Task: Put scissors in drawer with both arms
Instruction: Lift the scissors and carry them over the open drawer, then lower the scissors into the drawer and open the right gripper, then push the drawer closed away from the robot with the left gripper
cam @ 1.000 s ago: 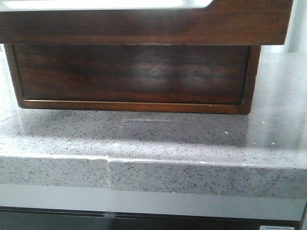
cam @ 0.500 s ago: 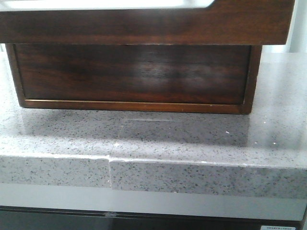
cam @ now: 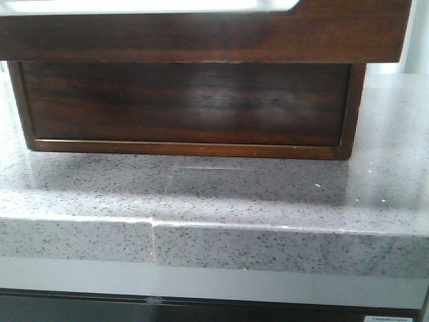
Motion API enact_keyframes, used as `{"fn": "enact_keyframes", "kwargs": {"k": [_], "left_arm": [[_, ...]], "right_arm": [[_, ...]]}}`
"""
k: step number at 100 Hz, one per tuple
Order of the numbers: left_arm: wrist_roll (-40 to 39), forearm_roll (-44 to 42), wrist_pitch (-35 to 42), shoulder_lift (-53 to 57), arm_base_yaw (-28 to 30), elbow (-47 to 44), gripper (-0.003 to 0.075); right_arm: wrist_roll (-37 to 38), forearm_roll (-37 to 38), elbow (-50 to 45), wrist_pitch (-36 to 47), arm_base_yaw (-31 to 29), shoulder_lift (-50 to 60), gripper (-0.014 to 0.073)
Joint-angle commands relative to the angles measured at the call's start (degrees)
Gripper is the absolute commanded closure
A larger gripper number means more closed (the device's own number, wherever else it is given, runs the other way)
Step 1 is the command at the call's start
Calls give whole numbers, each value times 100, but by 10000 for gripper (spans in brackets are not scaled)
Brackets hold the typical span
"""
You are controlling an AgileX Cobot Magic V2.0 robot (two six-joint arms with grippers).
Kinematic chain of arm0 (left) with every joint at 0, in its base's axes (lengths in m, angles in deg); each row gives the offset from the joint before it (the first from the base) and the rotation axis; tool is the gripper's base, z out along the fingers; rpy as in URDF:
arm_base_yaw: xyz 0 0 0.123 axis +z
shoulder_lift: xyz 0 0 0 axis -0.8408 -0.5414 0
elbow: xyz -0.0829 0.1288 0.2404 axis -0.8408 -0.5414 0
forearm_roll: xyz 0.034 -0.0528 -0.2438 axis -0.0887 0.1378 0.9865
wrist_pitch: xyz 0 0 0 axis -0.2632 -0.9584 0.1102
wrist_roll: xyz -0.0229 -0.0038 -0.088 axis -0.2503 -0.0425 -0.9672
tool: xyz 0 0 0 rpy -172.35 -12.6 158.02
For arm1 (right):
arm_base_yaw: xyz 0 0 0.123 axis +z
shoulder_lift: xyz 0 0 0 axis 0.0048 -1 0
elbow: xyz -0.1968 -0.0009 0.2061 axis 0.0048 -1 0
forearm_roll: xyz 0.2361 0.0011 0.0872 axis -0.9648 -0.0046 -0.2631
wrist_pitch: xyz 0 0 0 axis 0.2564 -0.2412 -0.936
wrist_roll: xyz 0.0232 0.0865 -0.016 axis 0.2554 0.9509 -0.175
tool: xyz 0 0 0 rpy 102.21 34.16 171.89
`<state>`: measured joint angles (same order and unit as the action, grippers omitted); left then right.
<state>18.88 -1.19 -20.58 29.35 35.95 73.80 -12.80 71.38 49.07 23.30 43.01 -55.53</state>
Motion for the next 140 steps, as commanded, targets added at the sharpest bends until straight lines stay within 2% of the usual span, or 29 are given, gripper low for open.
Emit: {"fn": "enact_keyframes", "kwargs": {"k": [1,13,20,27,32,39,46,61,69,87,97,103,115,140], "left_arm": [[12,207,311,-62,-43,204,740],[12,207,335,-62,-43,204,740],[12,173,416,-62,-43,204,740],[12,131,542,-62,-43,204,740],[12,22,627,-62,-43,204,740],[12,-228,686,-62,-43,204,740],[12,-572,696,-62,-43,204,740],[-34,-1121,637,-52,-43,204,740],[-34,-1227,627,-39,-43,204,740],[-34,-1281,627,-28,-43,204,740],[-34,-1281,627,-28,-43,204,740],[-34,-1270,627,-28,-43,204,740],[-34,-1270,627,-28,-43,204,740],[-34,-1270,639,-28,-43,204,740]], "right_arm": [[-80,23,166,344,5,296,123],[-80,-50,166,273,5,525,137],[-14,-286,166,171,5,749,214],[117,-498,166,-9,5,1012,363],[117,-682,166,-199,5,1217,508],[117,-857,80,-417,5,1547,670],[143,-954,-188,-456,5,1988,631],[375,-885,-1440,-77,5,3383,636],[553,-753,-2362,617,5,4257,636],[1093,285,-4672,2491,-6,6560,638],[1093,459,-5708,3139,-6,7685,638],[1213,492,-6184,3255,-6,8235,638],[1862,763,-6679,3269,-185,8679,638],[1886,784,-6761,3481,-469,8679,639]]}}
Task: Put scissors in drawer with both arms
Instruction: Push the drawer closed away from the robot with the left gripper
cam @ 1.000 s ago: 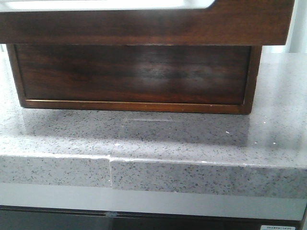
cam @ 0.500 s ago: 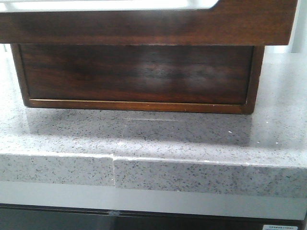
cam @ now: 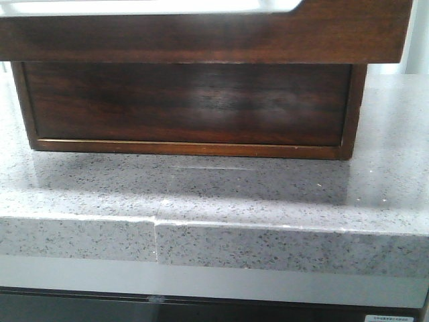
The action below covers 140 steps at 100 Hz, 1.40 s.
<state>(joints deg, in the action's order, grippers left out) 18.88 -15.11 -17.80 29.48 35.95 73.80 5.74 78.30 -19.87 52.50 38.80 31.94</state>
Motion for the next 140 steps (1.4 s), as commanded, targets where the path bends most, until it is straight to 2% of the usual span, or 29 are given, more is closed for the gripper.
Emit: {"fn": "enact_keyframes", "kwargs": {"k": [1,35,60,76,87,94,110,140], "left_arm": [[-34,123,361,-42,-43,204,740],[-34,123,376,-42,-43,204,740],[-23,20,580,143,-17,-348,740],[-123,-1251,1832,927,-9,-1408,740],[-1384,-2715,2961,1554,-9,-2419,740],[-2176,-3235,3356,1852,-9,-2940,740],[-3048,-3300,3186,2140,-9,-3646,740],[-3204,-3078,2222,2233,159,-3886,740]], "right_arm": [[32,92,133,562,-48,-68,639],[32,92,133,562,-48,-68,639],[32,92,133,562,-48,-68,639],[32,92,133,562,-48,-68,639],[32,92,133,562,-48,-68,639],[32,92,133,562,-48,-68,639],[32,92,133,562,-48,-68,639],[32,92,133,562,-48,-68,639]]}}
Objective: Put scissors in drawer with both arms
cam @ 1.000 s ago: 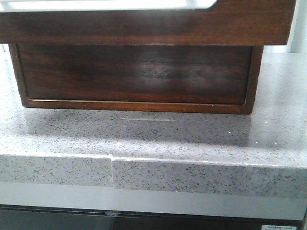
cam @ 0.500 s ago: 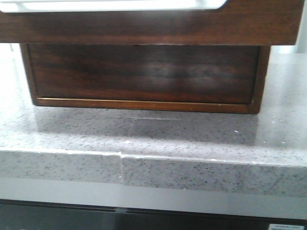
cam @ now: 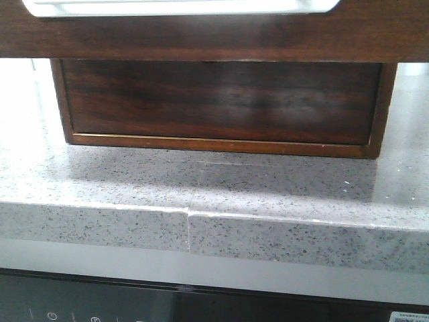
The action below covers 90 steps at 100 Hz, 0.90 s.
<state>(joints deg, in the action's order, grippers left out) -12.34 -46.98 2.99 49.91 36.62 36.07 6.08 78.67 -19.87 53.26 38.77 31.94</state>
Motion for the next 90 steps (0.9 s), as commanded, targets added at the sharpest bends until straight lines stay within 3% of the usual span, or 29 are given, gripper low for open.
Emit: {"fn": "enact_keyframes", "kwargs": {"k": [1,90], "left_arm": [[-81,109,144,191,105,-113,740],[-81,109,154,191,259,-113,740]], "right_arm": [[-2,56,133,485,-45,-68,639],[-2,56,121,485,-76,-68,639]]}}
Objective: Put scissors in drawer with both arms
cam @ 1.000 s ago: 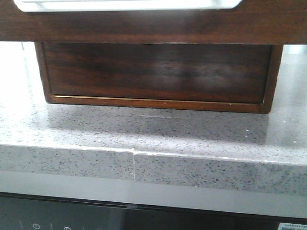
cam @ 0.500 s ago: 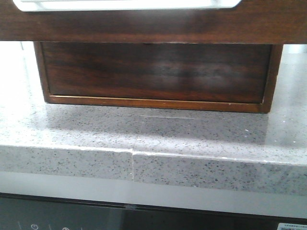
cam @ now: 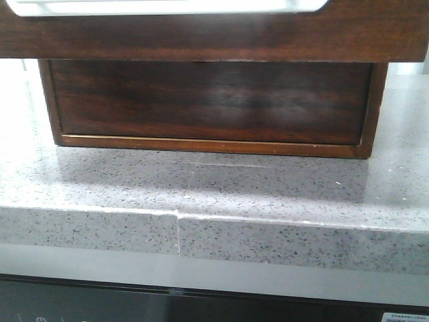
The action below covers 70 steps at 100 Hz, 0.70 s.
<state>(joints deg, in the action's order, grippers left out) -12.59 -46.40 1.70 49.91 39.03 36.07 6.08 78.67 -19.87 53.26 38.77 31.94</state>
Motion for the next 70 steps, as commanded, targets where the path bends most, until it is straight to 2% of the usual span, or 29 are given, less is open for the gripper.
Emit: {"fn": "enact_keyframes", "kwargs": {"k": [1,18,32,44,51,58,63,70], "left_arm": [[-56,51,284,191,19,-113,740],[-56,51,284,191,19,-113,740],[-56,51,284,191,19,-113,740],[-56,51,284,191,19,-113,740],[-56,51,284,191,19,-113,740],[-56,51,284,191,19,-113,740],[-56,51,285,191,19,-113,740],[-56,51,295,191,19,-113,740]], "right_arm": [[-2,56,121,471,-98,-68,639],[-2,96,-123,128,-828,-68,639],[411,96,-880,296,-2066,43,640],[558,73,-1902,1420,-3159,218,641],[558,73,-2483,2063,-3588,340,641],[558,73,-2953,2341,-3842,467,641],[558,73,-3167,2286,-3910,566,641],[558,73,-3106,1373,-3921,715,641]]}}
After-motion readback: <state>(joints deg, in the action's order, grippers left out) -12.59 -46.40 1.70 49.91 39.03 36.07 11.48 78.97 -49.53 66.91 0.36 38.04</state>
